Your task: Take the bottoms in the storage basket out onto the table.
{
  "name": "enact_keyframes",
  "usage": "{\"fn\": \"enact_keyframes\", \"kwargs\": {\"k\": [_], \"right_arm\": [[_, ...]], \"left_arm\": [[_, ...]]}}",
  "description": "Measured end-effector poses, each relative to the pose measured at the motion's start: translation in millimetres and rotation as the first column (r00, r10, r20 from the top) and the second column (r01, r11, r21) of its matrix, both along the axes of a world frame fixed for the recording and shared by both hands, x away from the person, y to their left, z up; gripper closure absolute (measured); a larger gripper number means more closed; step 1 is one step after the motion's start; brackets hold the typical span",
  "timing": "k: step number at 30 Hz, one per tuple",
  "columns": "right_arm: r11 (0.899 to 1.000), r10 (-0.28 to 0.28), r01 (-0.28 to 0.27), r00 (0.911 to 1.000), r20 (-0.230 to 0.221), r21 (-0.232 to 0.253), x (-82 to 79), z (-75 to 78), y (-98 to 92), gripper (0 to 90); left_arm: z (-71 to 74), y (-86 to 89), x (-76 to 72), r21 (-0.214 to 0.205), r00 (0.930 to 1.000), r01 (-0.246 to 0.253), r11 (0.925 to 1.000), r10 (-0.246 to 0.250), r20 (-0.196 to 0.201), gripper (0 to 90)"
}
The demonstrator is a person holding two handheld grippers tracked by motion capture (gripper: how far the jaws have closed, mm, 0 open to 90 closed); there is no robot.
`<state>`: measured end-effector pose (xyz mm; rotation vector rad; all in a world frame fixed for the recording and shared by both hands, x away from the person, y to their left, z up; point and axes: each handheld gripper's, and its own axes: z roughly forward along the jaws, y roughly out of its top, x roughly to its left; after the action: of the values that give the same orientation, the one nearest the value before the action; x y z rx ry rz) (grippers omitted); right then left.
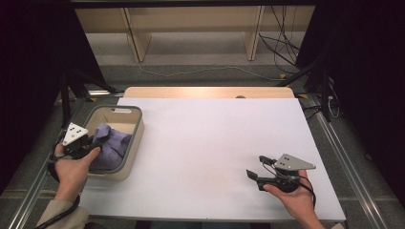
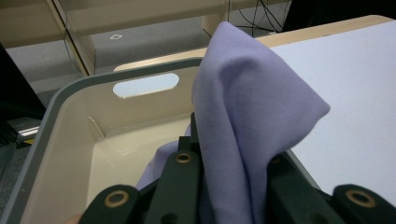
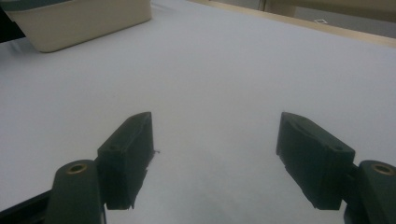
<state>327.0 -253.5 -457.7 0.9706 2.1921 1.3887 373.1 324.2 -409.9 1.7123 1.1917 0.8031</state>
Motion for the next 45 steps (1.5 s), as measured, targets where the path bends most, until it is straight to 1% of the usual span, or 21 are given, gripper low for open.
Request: {"fn": "enact_keyframes", "kwargs": {"k": [7,19,28,38,45], "right_arm": [[1.000,0.001,-0.001,0.9999,0.010,0.005,0.0,0.2,-0.5,29.3],[1.000,0.006,-0.006,1.0000,0.007,0.005,0.3,0.3,-0.3,29.5],[1.000,0.016,-0.016,0.9999,0.005,0.010,1.6,-0.3,0.8,29.6],[1.000,0.015,-0.015,0.9999,0.004,0.013,2.1,-0.5,1.3,29.6],[1.000,0.010,-0.010,0.9999,-0.005,0.014,3.0,-1.8,0.8,30.1]], "left_arm": [[2.3,0.6,-2.3,-0.010,0.9999,-0.008,0.9999,0.008,0.014,83.5],[9.4,0.9,-4.6,-0.028,0.9994,-0.011,0.9995,0.012,0.031,83.5],[21.7,-0.6,-6.6,-0.041,0.9979,-0.014,0.9990,0.017,0.062,83.6],[28.5,-2.8,-3.5,-0.055,0.9967,-0.005,0.9985,0.009,0.081,83.6],[40.0,-2.2,-1.9,-0.064,0.9936,-0.004,0.9979,0.012,0.112,83.6]]}}
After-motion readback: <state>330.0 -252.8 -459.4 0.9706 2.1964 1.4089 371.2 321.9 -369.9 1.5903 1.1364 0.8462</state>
